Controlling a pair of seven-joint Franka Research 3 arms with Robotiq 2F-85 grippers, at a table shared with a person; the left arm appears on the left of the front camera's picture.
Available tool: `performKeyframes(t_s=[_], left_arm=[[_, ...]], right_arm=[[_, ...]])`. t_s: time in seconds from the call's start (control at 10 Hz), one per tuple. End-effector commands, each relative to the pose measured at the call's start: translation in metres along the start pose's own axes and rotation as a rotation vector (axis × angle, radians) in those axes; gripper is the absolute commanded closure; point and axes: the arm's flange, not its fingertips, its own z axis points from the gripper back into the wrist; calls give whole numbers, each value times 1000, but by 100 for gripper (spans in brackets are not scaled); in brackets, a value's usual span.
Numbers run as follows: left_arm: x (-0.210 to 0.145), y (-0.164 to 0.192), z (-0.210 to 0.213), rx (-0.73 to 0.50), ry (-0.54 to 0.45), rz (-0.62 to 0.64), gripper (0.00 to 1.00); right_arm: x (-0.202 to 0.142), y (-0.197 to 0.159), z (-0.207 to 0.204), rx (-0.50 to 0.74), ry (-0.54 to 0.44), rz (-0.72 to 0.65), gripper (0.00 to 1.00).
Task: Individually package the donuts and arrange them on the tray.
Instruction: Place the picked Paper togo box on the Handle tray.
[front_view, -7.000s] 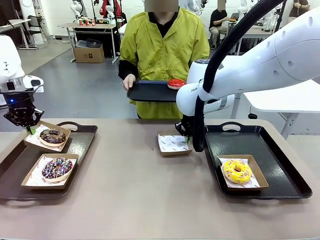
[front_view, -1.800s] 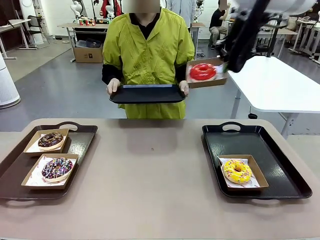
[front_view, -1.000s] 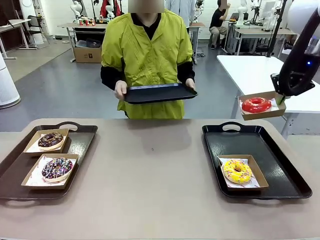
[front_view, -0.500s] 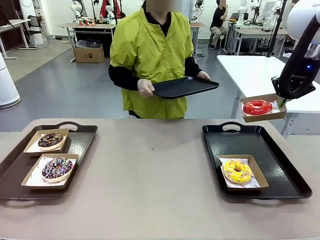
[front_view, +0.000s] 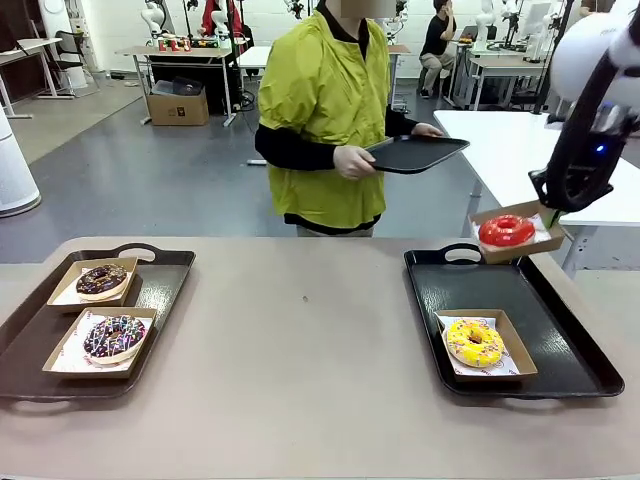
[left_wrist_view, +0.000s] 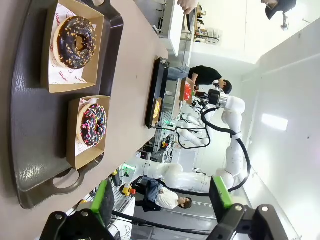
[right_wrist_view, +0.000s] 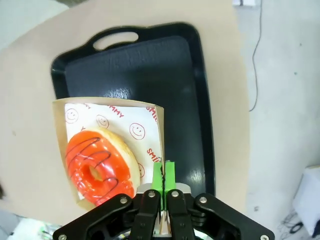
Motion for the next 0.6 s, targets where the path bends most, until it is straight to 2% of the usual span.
performKeyframes(t_s=[0.0,0.2,0.5], left_arm=[[-4,-2,-1,-2,-5,-3,0],[-4,-2,-1,-2,-5,-3,0],[-4,-2,-1,-2,-5,-3,0]], right_arm=[[21,8,-27,-48,3,81,99],[32,11,-55,-40,3,117,99],[45,7,-90,-1,37,65,99]])
